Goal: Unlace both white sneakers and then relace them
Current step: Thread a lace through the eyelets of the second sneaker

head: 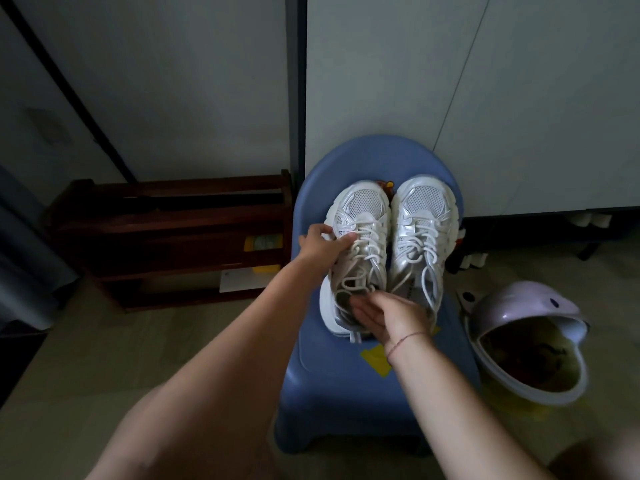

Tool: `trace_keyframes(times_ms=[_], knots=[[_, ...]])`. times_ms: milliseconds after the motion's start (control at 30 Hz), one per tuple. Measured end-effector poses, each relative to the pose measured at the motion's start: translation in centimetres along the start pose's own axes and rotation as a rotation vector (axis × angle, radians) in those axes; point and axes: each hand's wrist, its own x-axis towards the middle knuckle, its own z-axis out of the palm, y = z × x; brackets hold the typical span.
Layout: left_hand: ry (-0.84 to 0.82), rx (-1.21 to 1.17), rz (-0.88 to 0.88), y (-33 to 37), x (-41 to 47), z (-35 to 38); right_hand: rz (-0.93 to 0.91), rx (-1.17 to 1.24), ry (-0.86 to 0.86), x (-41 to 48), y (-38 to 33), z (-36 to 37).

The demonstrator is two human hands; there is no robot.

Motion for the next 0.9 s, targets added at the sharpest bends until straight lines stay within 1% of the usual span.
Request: trace_keyframes(times_ms=[33, 167, 267, 300, 333, 400, 467, 500, 533, 567, 633, 667, 767, 833, 900], knots=[[0.0, 0.001, 0.0, 0.1, -0.1, 0.0, 0.04, 0.051, -0.028, 0.0, 0.0, 0.3], [-0.01, 0.003, 0.004, 0.2, -0.6, -0.1, 0.107, 0.086, -0.138, -0.4, 0.0, 1.2], [-0.016, 0.013, 0.004, 0.4, -0.8, -0.2, 0.18, 0.156, -0.275, -0.5, -0.9, 1.2], [-0.018, 0.017, -0.002, 0.5, -0.8, -0.2, 0.207, 0.159, -0.295, -0.4, -1.1, 1.0], [-0.024, 0.026, -0.01, 0.6, -0.9, -0.2, 0.23, 0.139, -0.307, -0.3, -1.3, 0.7], [-0.025, 0.086, -0.03, 1.0, -1.2, -0.2, 0.268, 0.016, -0.323, -0.1, -2.0, -0.1], [0.025, 0.214, 0.007, 1.7, -1.8, -0.2, 0.306, -0.181, -0.386, -0.4, -3.5, -1.4], [0.068, 0.285, 0.057, 2.1, -2.2, -0.1, 0.304, -0.294, -0.432, -0.7, -4.6, -2.1], [0.113, 0.333, 0.135, 2.6, -2.8, 0.0, 0.277, -0.409, -0.46, -1.0, -5.9, -2.7], [0.148, 0.349, 0.232, 3.1, -3.3, 0.2, 0.211, -0.521, -0.451, -1.2, -7.3, -3.3], [0.156, 0.351, 0.41, 4.5, -4.3, 0.8, -0.008, -0.703, -0.344, -0.7, -9.9, -4.3], [0.132, 0.347, 0.464, 5.2, -4.7, 1.2, -0.132, -0.754, -0.274, -0.1, -11.2, -4.7], [0.036, 0.352, 0.508, 6.1, -5.1, 3.0, -0.435, -0.763, -0.086, 2.7, -13.7, -6.1], [-0.005, 0.407, 0.546, 6.1, -4.9, 4.2, -0.564, -0.78, 0.01, 4.9, -14.0, -6.8], [0.005, 0.511, 0.625, 5.9, -4.3, 5.2, -0.639, -0.821, 0.052, 6.9, -13.5, -7.1]])
